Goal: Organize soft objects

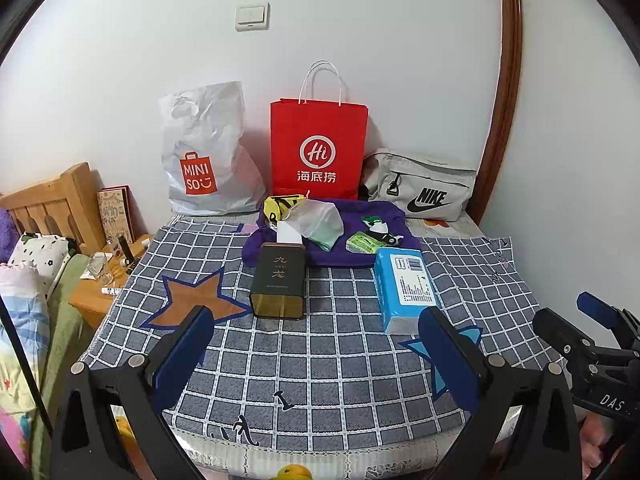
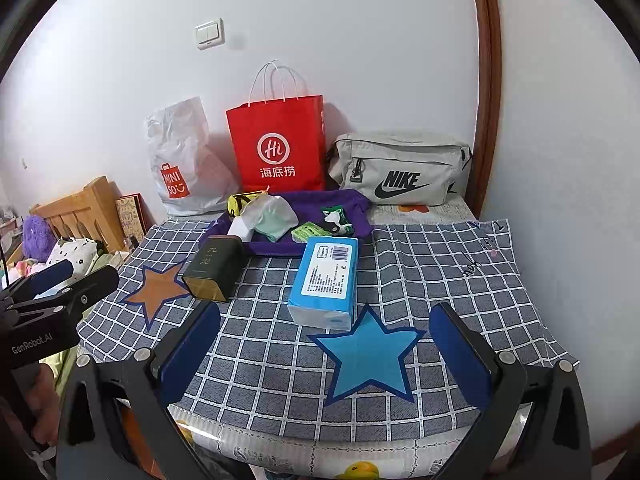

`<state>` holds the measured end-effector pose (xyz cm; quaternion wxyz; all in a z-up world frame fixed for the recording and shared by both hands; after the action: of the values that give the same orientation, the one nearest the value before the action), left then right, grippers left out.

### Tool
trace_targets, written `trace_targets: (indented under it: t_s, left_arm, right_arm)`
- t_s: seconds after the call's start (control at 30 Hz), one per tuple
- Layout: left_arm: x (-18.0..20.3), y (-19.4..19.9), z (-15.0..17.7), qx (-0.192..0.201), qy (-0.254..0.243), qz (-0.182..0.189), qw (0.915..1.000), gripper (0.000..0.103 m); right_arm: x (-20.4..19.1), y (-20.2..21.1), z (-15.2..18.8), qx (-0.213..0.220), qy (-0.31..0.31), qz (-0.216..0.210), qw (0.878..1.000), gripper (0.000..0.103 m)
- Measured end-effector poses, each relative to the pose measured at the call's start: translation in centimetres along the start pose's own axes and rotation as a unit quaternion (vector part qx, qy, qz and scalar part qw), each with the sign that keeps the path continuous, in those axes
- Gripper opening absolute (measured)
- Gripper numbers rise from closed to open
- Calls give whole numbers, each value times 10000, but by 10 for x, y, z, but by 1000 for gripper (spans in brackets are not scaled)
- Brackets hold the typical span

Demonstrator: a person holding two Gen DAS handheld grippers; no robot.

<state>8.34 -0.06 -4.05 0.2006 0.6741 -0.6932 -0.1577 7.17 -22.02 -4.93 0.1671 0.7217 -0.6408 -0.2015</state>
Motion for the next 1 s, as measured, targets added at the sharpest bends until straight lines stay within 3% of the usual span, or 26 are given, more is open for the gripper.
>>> trace_targets:
  t_s: [1.0]
  left_arm:
    - [1,2,2,11,58,-10,10000,103]
  right_arm:
    - [-3,4,0,23,8,-17,10000,103]
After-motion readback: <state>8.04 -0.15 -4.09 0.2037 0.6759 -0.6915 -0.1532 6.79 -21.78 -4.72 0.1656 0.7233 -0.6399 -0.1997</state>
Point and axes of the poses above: each gripper's, at about its wrist camera, not at the fingertips, and y roughly against the way its jaws point, x to its right, z to its underside, the point moved 8 cm from there along -y, roughly the way its jaws point, and after that the axes turned 8 degrees about x, right-handed, at the moved point
